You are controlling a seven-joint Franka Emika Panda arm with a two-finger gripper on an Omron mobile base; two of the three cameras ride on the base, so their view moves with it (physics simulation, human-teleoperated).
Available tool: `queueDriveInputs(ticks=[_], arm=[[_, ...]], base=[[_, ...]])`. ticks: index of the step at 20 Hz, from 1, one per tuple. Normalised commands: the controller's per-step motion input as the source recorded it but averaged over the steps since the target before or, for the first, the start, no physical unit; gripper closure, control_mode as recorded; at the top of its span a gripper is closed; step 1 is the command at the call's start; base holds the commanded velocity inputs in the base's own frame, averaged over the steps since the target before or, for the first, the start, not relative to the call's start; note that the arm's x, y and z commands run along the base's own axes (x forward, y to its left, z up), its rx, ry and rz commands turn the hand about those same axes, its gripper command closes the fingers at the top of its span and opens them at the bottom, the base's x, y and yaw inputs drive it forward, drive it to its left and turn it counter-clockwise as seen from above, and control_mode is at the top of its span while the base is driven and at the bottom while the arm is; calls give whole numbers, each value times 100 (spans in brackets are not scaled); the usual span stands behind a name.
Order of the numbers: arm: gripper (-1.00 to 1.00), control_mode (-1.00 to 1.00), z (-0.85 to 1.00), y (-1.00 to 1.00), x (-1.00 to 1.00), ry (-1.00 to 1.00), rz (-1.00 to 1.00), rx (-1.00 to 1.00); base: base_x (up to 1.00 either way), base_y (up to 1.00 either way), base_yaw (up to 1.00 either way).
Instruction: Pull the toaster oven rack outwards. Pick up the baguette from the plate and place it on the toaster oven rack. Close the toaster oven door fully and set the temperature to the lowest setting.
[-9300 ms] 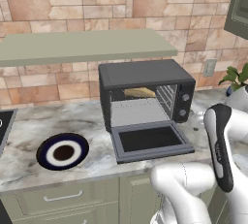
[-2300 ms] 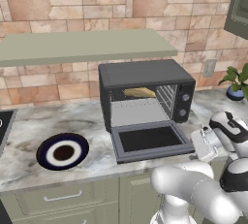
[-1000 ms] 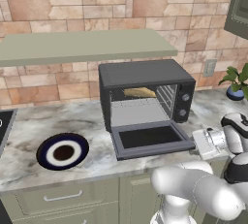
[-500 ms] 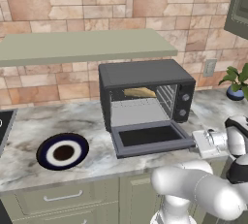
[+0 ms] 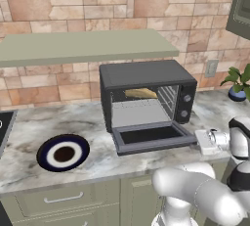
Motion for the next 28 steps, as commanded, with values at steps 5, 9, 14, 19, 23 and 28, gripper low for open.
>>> queueDriveInputs(ticks=[5, 9, 14, 19, 23, 28], arm=[[-100, -100, 56, 16, 0, -1, -12, 0], [-100, -100, 53, 22, 6, -2, -13, 0], [-100, -100, 45, 31, 18, -1, -13, 0], [-100, -100, 33, 41, 29, -6, -14, 0], [-100, -100, 27, 47, 35, -12, -15, -1], [-100, -100, 23, 56, 45, -16, -15, -3]], base=[[0, 0, 0], [0, 0, 0], [0, 0, 0], [0, 0, 0], [0, 0, 0], [0, 0, 0]])
